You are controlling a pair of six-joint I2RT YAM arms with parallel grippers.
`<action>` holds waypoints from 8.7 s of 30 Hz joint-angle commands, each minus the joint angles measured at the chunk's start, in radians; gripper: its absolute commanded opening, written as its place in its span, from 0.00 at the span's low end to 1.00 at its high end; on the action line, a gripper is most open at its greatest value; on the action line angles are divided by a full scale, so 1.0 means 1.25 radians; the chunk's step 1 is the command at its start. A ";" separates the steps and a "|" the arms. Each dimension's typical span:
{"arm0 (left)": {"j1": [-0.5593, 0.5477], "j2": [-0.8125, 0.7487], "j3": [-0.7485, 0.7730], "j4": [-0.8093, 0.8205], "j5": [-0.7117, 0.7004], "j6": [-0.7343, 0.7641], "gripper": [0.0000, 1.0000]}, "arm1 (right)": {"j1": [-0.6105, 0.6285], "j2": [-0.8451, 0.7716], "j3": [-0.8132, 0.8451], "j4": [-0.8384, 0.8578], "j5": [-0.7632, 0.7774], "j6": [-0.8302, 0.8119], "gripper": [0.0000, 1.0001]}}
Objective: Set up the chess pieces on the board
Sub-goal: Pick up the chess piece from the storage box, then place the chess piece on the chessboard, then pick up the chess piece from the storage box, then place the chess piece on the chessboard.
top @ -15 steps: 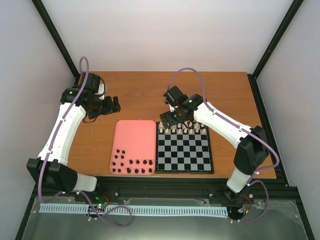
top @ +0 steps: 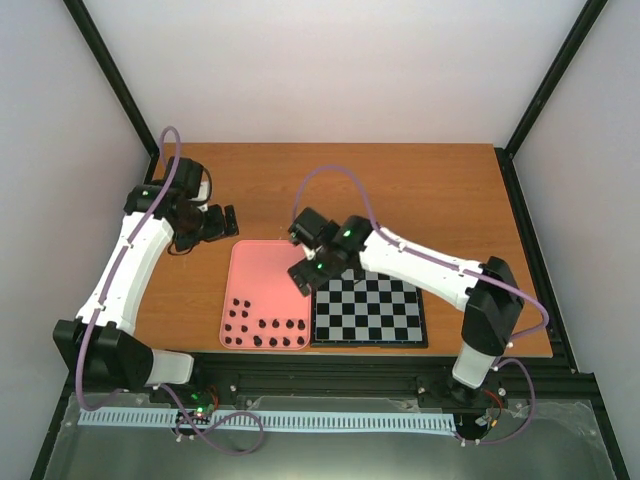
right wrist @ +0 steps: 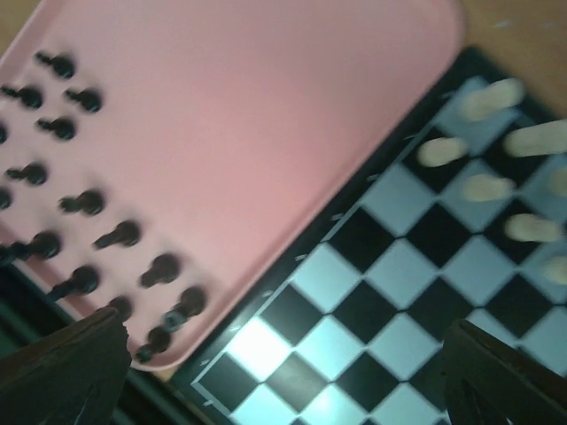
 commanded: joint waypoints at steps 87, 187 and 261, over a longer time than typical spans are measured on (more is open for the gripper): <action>0.007 -0.009 0.033 -0.033 -0.006 0.049 1.00 | 0.046 -0.210 -0.335 0.023 0.000 0.271 0.03; 0.020 -0.002 -0.001 -0.058 -0.064 -0.014 1.00 | 0.120 0.150 -0.084 0.179 -0.211 0.121 0.51; 0.020 -0.033 -0.029 -0.032 -0.032 0.003 1.00 | 0.141 -0.167 -0.394 0.085 -0.005 0.317 0.05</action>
